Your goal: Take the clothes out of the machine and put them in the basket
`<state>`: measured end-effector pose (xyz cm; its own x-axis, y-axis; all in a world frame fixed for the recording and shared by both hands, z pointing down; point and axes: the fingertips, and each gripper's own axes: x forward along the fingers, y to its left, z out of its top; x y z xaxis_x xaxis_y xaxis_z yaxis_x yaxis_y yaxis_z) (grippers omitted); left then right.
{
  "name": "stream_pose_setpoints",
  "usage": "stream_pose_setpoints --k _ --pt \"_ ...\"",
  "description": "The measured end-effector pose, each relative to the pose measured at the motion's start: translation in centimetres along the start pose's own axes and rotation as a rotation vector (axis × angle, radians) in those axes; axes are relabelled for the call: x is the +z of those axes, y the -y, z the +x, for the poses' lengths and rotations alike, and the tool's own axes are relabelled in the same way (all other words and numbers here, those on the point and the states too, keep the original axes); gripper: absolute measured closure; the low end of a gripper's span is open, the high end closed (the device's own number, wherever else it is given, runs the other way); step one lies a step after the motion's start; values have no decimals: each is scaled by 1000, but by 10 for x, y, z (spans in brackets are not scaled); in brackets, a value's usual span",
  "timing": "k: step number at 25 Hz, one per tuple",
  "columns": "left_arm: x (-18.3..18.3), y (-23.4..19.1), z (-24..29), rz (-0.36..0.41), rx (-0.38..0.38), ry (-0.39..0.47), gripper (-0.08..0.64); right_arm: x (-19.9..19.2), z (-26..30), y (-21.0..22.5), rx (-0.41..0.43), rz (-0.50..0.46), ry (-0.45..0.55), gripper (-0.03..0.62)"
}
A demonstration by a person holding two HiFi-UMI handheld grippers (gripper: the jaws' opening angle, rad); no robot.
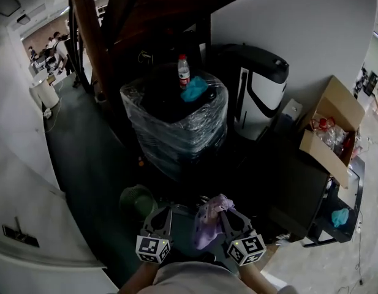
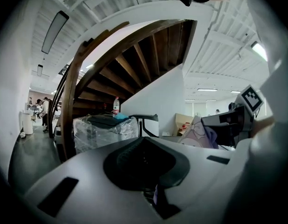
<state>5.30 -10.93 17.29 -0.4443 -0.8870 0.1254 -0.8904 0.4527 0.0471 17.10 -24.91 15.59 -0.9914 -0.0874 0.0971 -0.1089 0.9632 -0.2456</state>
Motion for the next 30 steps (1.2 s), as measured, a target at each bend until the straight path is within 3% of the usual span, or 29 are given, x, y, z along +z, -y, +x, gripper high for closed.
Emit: stream_pose_setpoints --k 12,21,30 --pt "-6 -147 -74 -24 173 10 540 -20 109 -117 144 -11 -40 571" --pt "-14 -260 -129 -38 256 38 540 -31 192 -205 209 -32 -31 571" --pt "-21 -328 -193 -97 402 81 540 -36 244 -279 318 -69 -54 571"
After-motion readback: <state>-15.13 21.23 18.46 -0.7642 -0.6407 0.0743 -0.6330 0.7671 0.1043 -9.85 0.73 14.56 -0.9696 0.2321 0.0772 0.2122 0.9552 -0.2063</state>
